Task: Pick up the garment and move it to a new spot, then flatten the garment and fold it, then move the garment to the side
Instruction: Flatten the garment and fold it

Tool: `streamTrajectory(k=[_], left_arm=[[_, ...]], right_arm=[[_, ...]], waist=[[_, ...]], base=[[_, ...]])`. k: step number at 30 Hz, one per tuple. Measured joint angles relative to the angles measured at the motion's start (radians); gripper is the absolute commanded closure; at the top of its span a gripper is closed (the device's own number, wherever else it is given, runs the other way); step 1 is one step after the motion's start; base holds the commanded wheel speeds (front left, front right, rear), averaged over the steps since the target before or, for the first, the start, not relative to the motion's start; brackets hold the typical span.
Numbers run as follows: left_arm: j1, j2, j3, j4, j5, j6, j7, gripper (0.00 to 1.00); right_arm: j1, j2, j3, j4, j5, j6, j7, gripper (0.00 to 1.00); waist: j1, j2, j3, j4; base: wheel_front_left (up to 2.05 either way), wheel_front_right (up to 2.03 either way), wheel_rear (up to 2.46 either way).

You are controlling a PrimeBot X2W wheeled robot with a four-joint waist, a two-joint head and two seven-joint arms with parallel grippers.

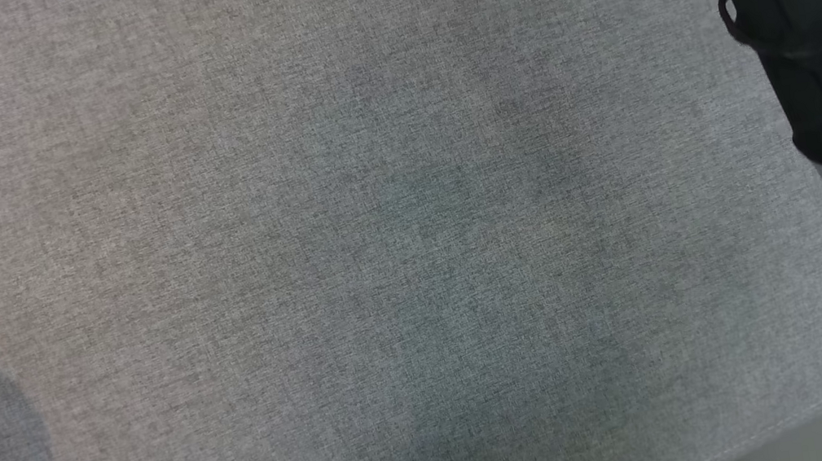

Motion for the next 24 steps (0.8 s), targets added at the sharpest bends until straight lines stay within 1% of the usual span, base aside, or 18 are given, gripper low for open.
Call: streamTrajectory(k=[3, 7, 13, 18, 24], left_arm=[[0.0, -0.005, -0.003, 0.002, -0.029, -0.001, -0.014, 1.0], [0.024, -0.028, -0.016, -0.002, -0.079, -0.002, -0.022, 1.0], [0.148, -0.058, -0.044, -0.042, -0.176, -0.002, -0.024, 1.0], [0.328, -0.074, -0.082, -0.151, -0.276, -0.002, -0.021, 1.0], [0.615, -0.053, -0.108, -0.349, -0.376, -0.002, -0.03, 1.0]], right_arm=[[0.032, -0.002, -0.004, -0.039, -0.009, 0.0, 0.0, 1.0], [0.092, -0.003, -0.007, -0.086, -0.023, 0.0, 0.0, 1.0], [0.223, -0.032, -0.042, -0.146, -0.027, 0.0, 0.0, 1.0], [0.395, -0.055, -0.081, -0.204, -0.021, 0.0, 0.0, 1.0], [0.686, -0.082, -0.125, -0.293, -0.003, 0.0, 0.0, 1.0]], waist=[[0.0, 0.0, -0.008, 0.004], [0.0, 0.0, -0.018, 0.019], [0.0, 0.0, -0.054, 0.059], [-0.0001, 0.0, -0.112, 0.093], [0.0, 0.0, -0.206, 0.129]], base=[[0.0, 0.0, 0.0], [0.0, 0.0, 0.0], [0.0, 0.0, 0.0], [0.0, 0.0, 0.0], [0.0, 0.0, 0.0]])
